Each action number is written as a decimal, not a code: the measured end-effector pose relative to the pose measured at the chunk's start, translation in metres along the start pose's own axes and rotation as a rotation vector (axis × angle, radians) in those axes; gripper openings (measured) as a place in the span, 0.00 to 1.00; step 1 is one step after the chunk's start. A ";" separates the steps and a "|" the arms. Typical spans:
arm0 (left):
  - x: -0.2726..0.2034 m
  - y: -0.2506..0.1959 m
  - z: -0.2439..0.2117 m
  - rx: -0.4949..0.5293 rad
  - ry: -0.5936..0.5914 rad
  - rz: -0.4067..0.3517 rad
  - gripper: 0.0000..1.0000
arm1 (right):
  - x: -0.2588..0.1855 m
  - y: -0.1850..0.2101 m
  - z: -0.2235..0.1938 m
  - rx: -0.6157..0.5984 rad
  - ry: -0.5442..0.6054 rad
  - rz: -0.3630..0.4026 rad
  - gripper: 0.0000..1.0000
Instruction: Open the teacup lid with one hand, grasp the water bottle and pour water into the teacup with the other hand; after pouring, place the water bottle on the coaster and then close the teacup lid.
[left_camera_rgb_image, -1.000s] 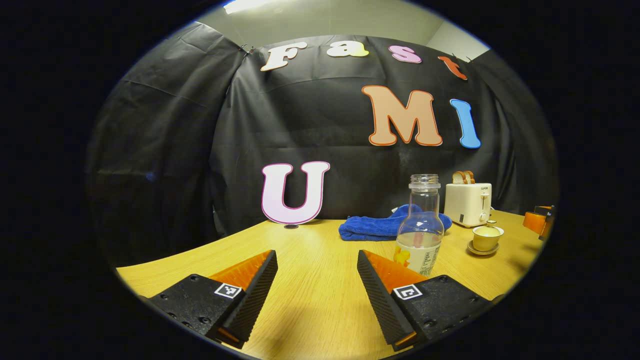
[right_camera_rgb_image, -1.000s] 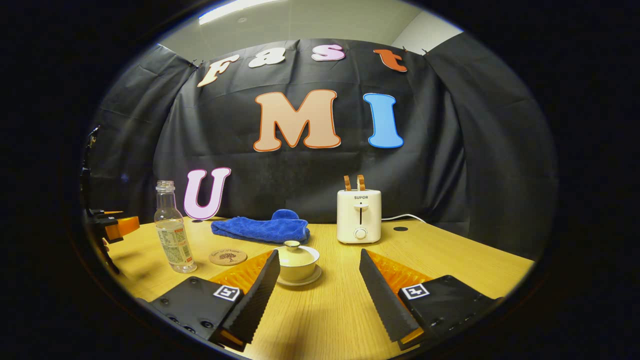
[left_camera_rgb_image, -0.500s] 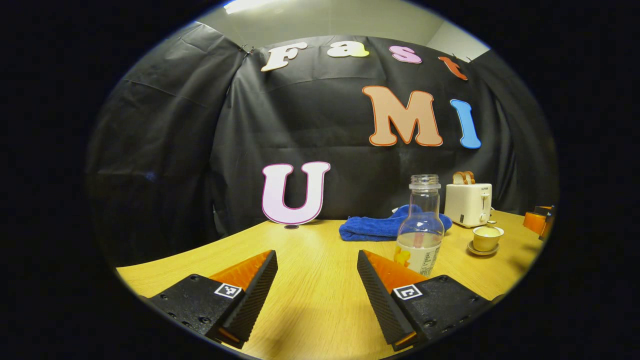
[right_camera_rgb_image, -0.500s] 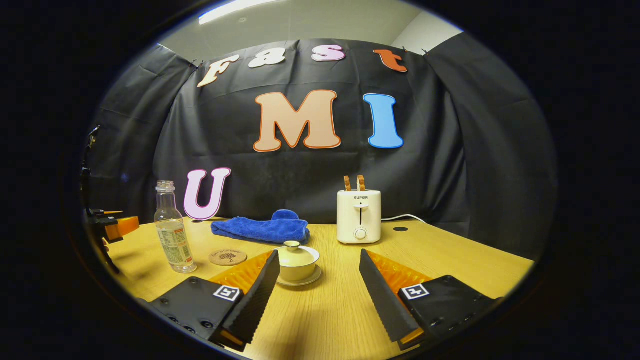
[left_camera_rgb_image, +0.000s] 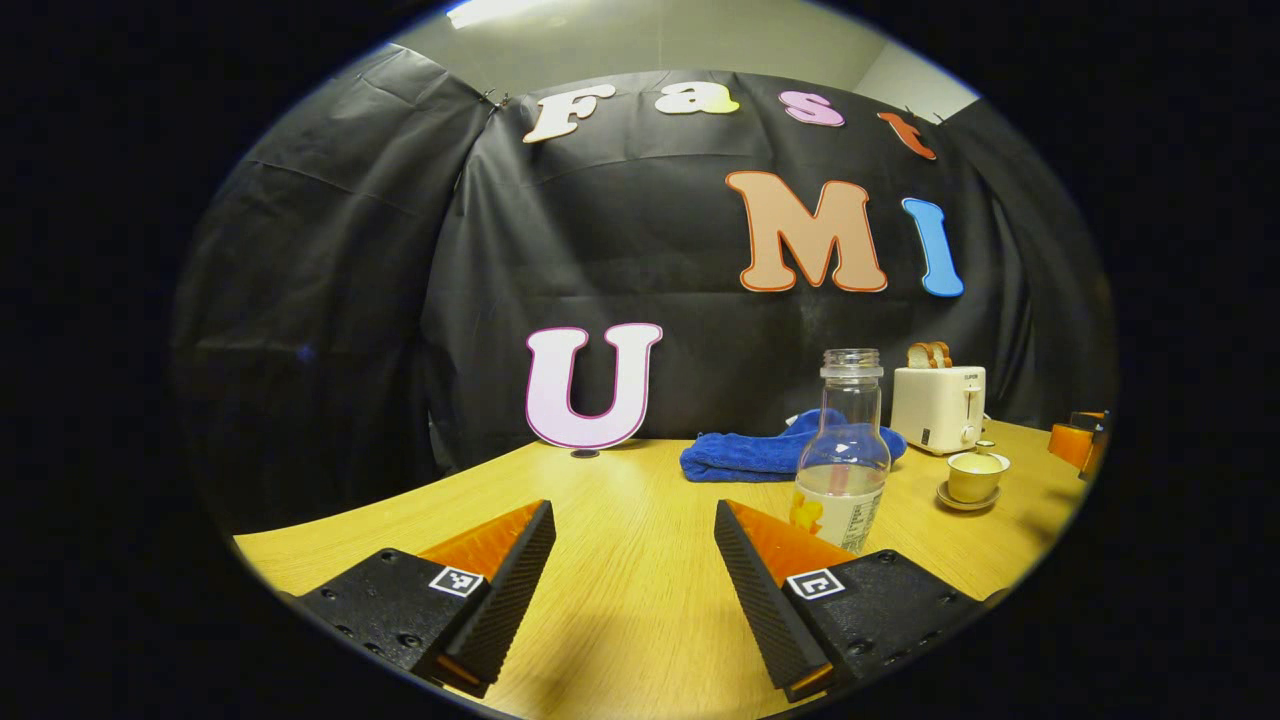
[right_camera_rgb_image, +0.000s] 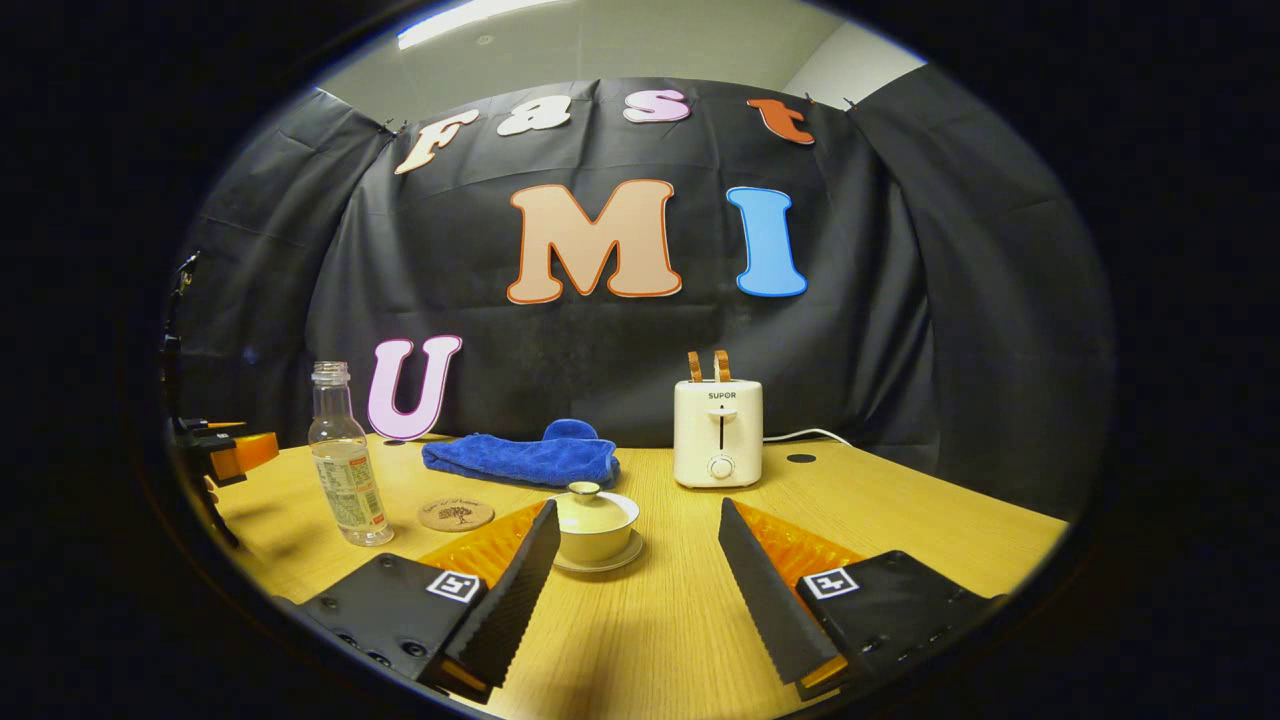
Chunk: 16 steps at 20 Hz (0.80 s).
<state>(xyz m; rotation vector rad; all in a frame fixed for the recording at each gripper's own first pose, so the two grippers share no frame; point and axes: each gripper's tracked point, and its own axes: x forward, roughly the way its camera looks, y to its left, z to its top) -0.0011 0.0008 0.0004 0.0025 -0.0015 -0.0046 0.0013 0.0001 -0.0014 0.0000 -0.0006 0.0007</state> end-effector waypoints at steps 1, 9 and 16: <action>0.000 0.000 0.000 0.001 -0.001 0.000 0.93 | -0.001 0.000 0.001 0.000 0.000 0.000 1.00; 0.000 0.000 0.000 0.002 0.000 0.001 0.94 | 0.001 0.004 0.001 0.001 0.002 0.017 1.00; 0.000 -0.002 0.000 0.000 -0.002 -0.014 0.94 | 0.012 0.012 -0.002 0.002 0.013 0.048 1.00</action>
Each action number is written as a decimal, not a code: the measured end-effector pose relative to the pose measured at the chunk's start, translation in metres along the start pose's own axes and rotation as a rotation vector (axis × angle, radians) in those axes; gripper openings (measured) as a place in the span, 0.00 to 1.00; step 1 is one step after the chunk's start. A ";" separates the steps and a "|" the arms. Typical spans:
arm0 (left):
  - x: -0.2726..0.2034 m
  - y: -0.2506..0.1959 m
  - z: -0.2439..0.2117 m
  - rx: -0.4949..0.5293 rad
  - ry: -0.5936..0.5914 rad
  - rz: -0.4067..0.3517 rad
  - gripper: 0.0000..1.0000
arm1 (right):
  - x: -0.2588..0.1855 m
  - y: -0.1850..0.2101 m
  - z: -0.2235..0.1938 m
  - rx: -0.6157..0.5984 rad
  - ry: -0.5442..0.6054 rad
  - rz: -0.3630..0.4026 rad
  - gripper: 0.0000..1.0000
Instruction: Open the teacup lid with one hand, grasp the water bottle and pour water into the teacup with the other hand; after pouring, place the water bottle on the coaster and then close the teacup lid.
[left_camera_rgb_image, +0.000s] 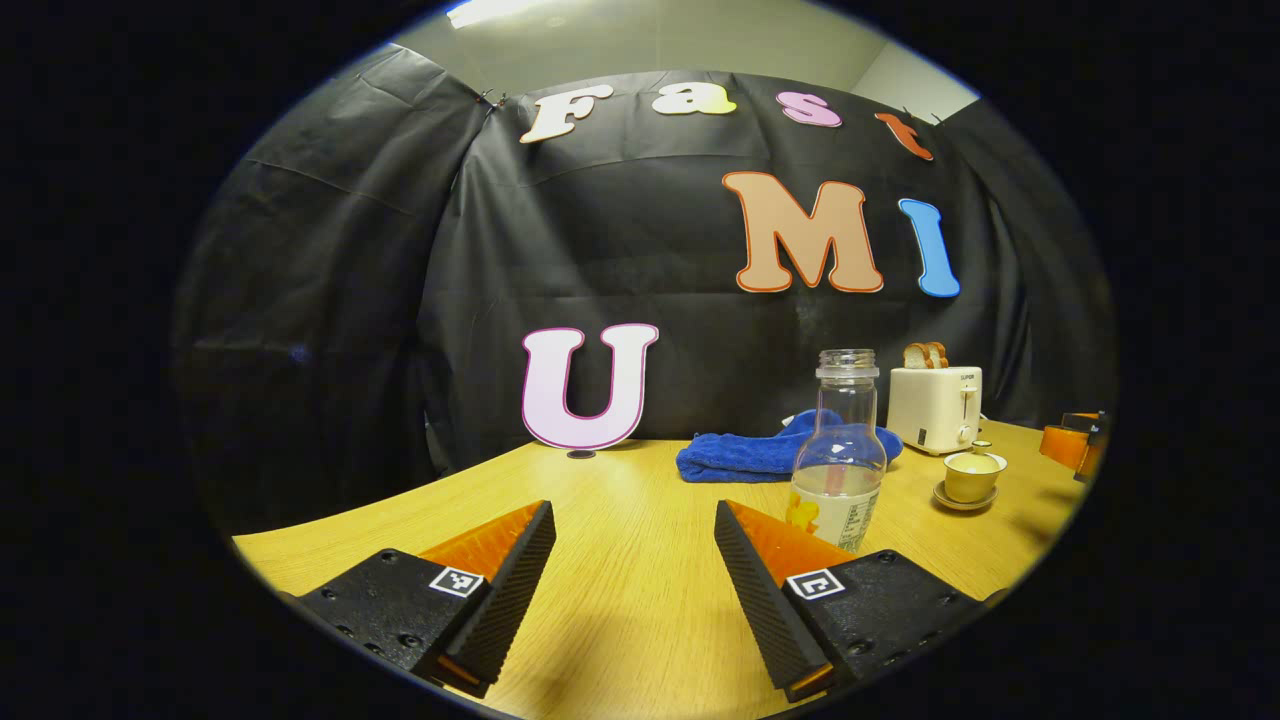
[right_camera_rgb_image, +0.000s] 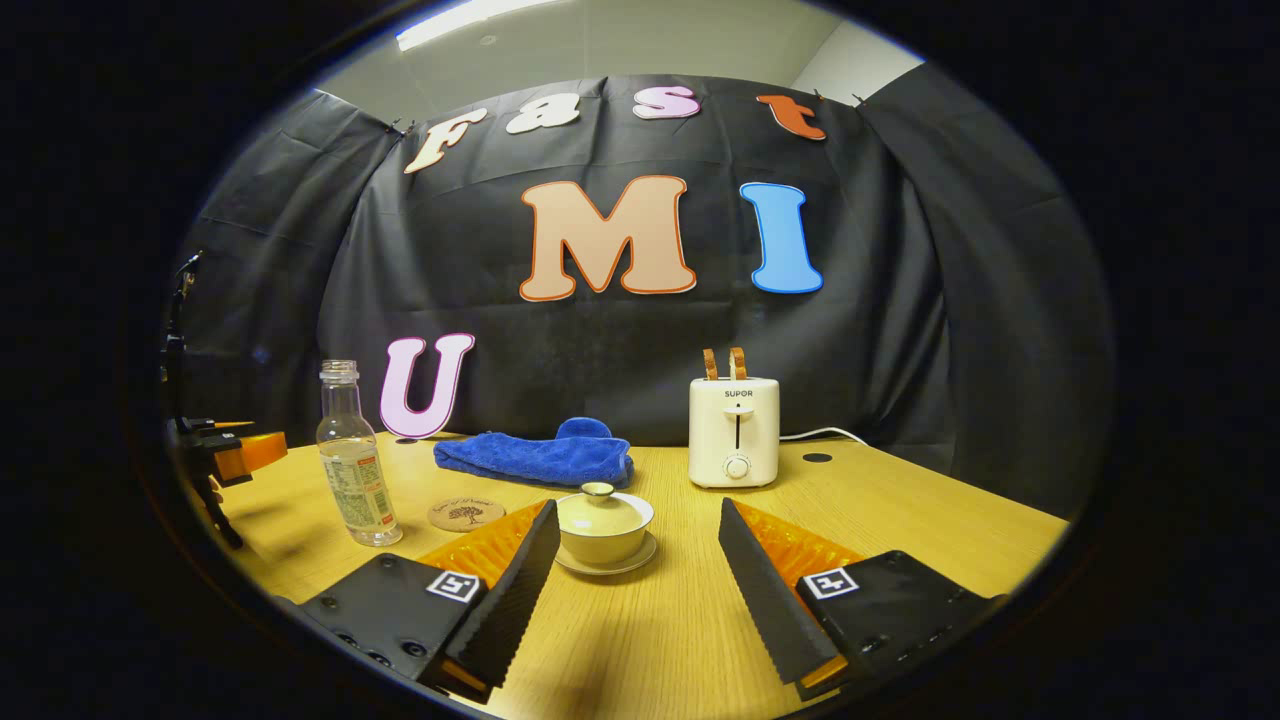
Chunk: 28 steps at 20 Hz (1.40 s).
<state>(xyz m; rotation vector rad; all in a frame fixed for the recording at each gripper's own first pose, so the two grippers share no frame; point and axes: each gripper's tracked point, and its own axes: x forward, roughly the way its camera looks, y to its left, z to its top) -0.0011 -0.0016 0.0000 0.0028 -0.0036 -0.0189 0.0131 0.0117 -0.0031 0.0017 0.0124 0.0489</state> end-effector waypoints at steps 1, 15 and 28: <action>0.000 0.000 0.000 -0.001 -0.001 -0.002 0.94 | 0.003 0.001 0.000 0.001 0.000 0.006 1.00; 0.000 0.001 0.001 0.000 -0.001 -0.003 0.94 | 0.077 0.029 -0.016 0.003 0.094 0.086 1.00; 0.001 0.000 0.000 -0.001 0.000 -0.012 0.94 | 0.117 0.040 -0.033 -0.014 0.175 0.118 0.62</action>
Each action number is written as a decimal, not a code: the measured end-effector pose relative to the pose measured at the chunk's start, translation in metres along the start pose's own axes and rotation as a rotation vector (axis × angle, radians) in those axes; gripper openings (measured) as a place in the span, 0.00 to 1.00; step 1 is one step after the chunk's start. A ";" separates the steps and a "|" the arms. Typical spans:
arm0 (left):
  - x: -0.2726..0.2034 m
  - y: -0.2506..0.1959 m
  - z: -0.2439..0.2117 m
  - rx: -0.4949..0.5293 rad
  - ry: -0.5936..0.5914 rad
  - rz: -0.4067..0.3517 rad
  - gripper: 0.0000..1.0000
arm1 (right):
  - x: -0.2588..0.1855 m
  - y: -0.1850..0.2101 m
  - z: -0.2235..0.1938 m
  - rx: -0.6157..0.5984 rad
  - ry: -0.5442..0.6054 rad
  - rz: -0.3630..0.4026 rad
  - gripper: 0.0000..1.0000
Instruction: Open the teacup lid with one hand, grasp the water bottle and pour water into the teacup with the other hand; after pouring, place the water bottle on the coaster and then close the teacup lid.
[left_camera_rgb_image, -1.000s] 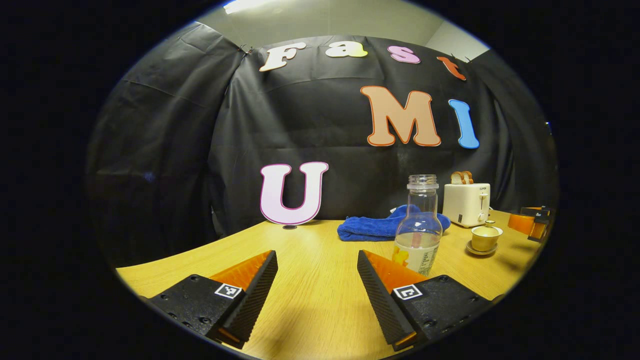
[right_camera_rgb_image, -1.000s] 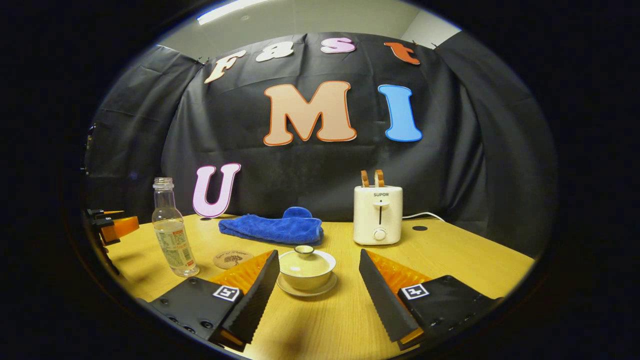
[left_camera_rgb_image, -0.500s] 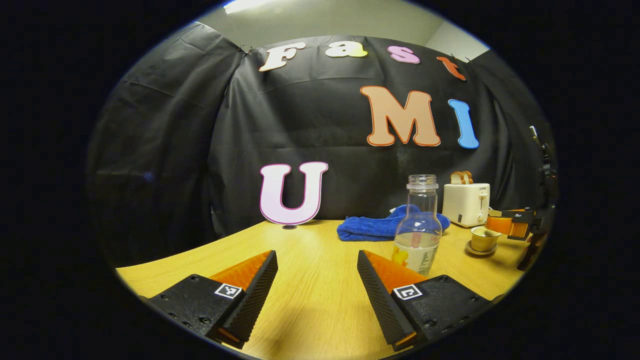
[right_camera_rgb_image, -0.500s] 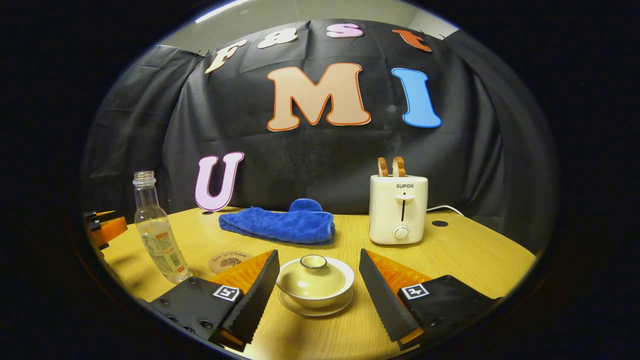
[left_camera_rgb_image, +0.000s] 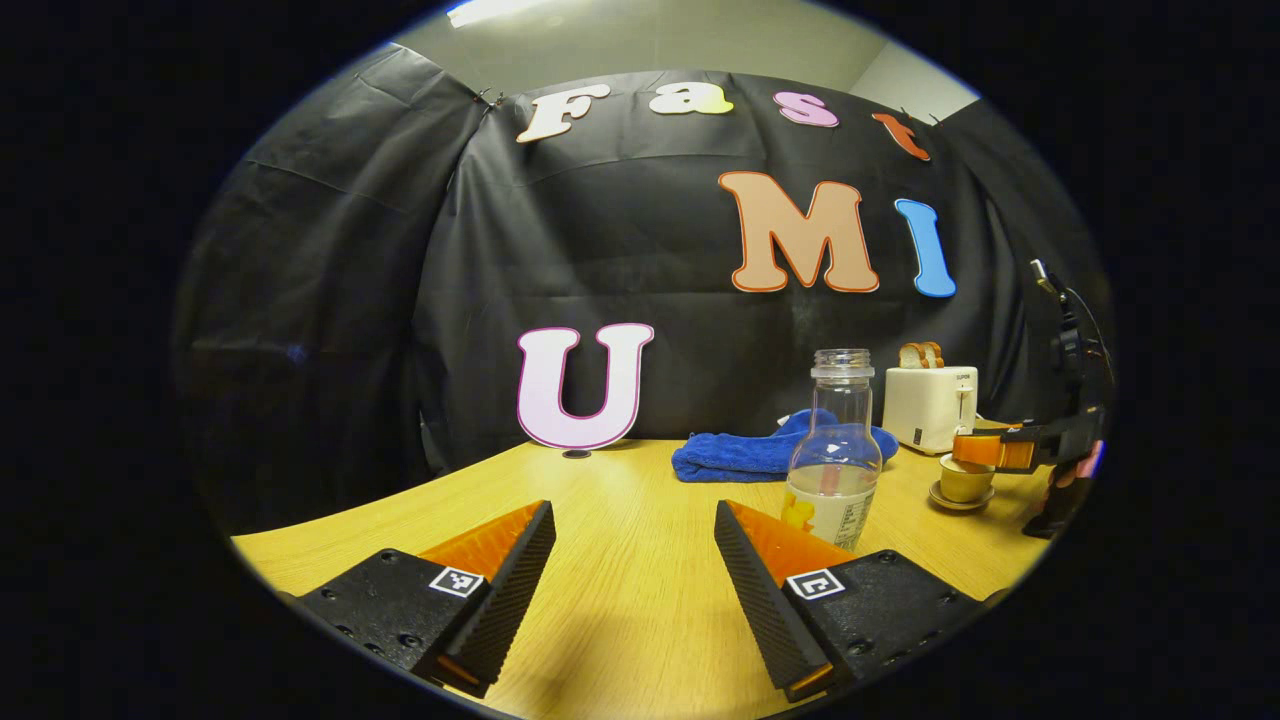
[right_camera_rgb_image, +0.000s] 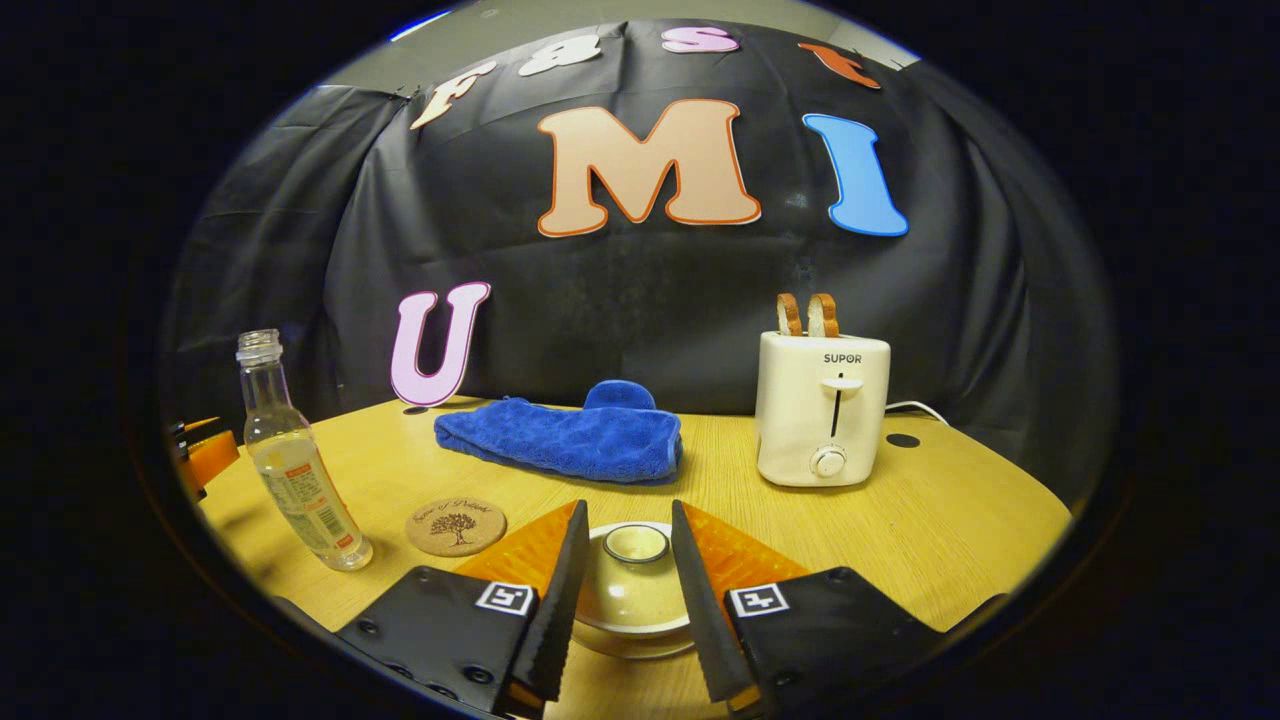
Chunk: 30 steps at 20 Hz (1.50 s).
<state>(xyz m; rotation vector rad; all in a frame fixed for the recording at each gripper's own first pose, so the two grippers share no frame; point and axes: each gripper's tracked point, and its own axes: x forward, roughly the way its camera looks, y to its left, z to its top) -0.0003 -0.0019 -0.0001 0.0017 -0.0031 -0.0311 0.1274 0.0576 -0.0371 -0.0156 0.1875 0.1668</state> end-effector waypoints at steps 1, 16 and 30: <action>0.000 -0.001 0.000 0.000 0.000 0.000 0.94 | 0.000 0.001 0.001 0.004 -0.001 0.009 0.56; -0.001 -0.003 0.000 0.000 -0.002 -0.016 0.94 | -0.009 -0.006 0.012 0.008 -0.090 -0.018 0.31; -0.009 -0.060 0.001 -0.005 -0.006 -0.292 0.93 | -0.081 -0.033 0.015 0.015 -0.179 -0.101 0.30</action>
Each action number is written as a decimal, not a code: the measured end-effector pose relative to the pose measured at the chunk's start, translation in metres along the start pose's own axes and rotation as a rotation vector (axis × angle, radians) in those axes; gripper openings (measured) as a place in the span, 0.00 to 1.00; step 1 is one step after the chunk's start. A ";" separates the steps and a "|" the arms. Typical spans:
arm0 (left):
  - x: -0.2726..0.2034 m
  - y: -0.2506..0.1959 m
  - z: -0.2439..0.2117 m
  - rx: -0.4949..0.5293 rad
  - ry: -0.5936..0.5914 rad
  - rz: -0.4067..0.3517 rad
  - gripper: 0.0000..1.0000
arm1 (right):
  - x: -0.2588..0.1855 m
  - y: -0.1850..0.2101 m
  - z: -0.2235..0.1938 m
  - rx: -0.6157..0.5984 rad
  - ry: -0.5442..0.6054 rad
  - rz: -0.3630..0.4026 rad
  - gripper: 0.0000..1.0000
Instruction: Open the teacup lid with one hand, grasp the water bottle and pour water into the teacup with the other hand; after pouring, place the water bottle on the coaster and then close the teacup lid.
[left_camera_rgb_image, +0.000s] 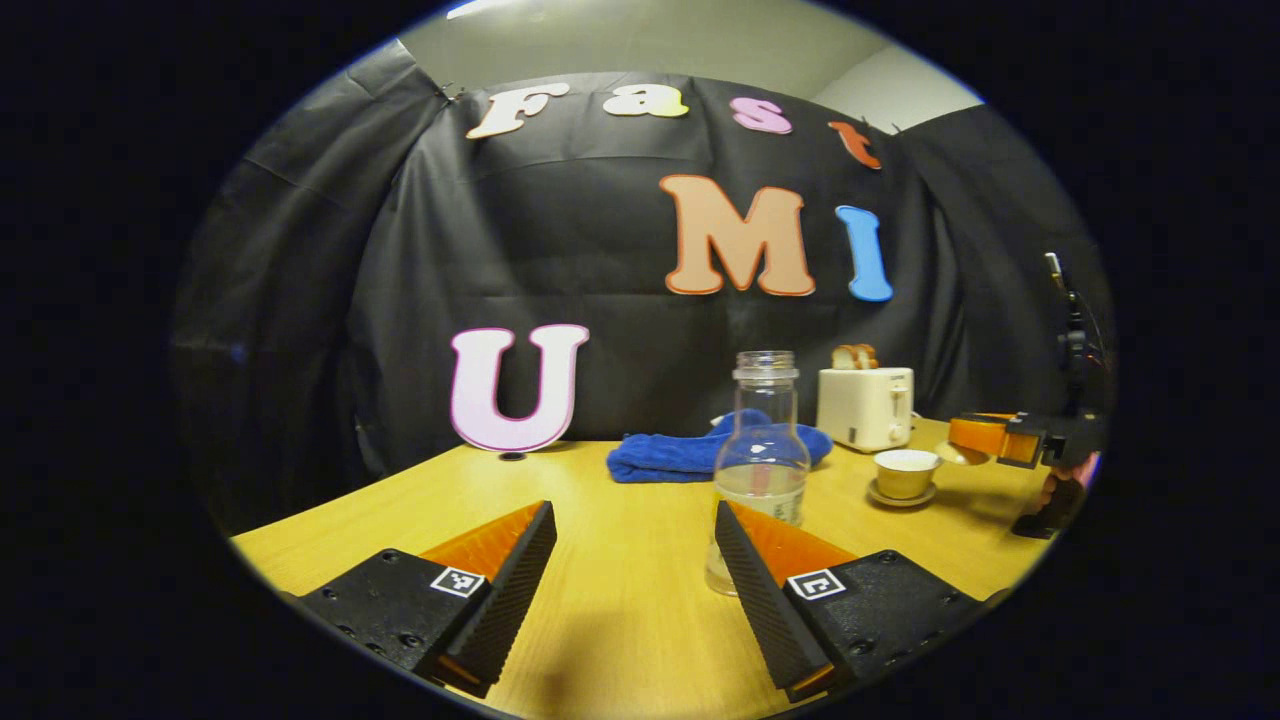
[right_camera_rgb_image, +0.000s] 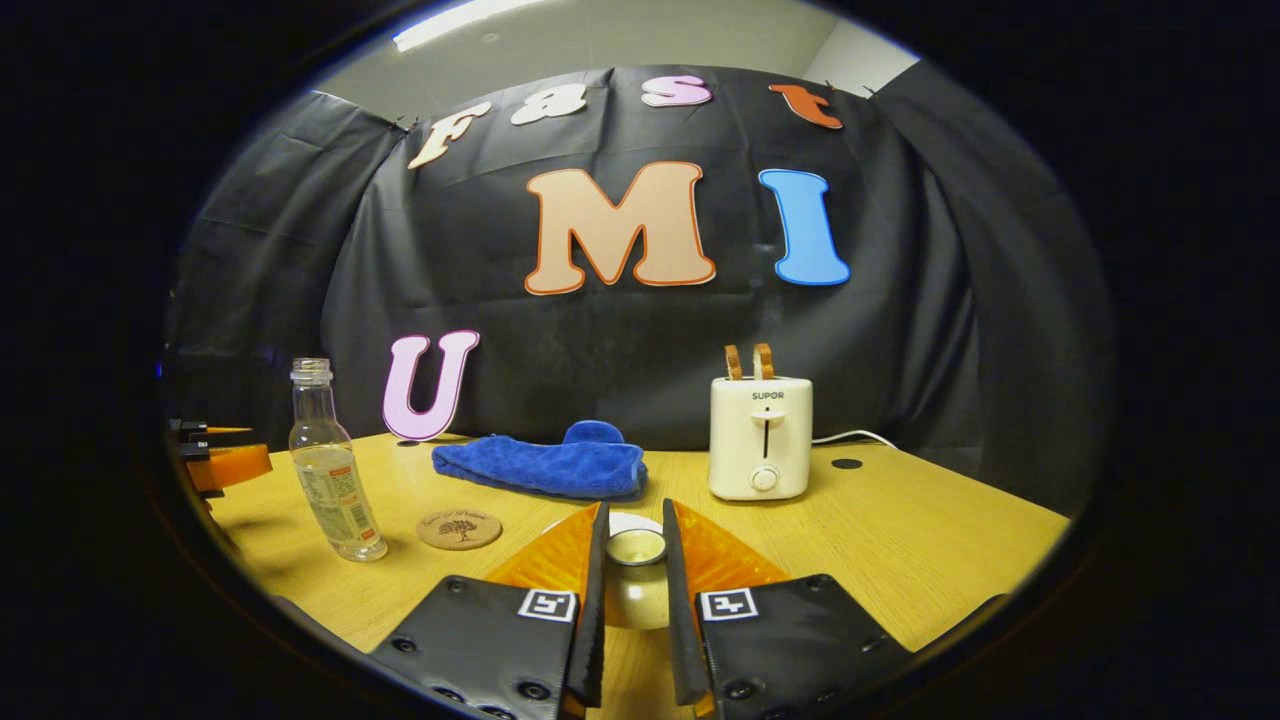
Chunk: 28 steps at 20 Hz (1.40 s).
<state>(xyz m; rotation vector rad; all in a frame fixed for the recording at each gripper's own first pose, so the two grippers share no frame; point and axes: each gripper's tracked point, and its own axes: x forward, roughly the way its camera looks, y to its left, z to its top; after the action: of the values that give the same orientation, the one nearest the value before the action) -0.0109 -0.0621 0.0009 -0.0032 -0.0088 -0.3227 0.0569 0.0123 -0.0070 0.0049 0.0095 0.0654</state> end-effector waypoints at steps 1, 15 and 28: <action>0.001 -0.006 -0.001 0.004 0.003 -0.034 0.93 | -0.004 -0.005 0.000 0.000 -0.001 -0.017 0.29; 0.036 -0.049 -0.016 -0.006 0.085 -0.152 0.93 | -0.037 -0.037 0.003 -0.004 -0.009 -0.126 0.30; 0.078 -0.054 -0.039 -0.008 0.228 -0.111 0.94 | -0.050 -0.052 0.003 -0.004 -0.009 -0.150 0.30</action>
<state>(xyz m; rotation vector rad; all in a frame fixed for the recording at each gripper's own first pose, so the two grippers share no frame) 0.0465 -0.1378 -0.0372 0.0262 0.2194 -0.4323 0.0099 -0.0424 -0.0034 0.0006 0.0011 -0.0847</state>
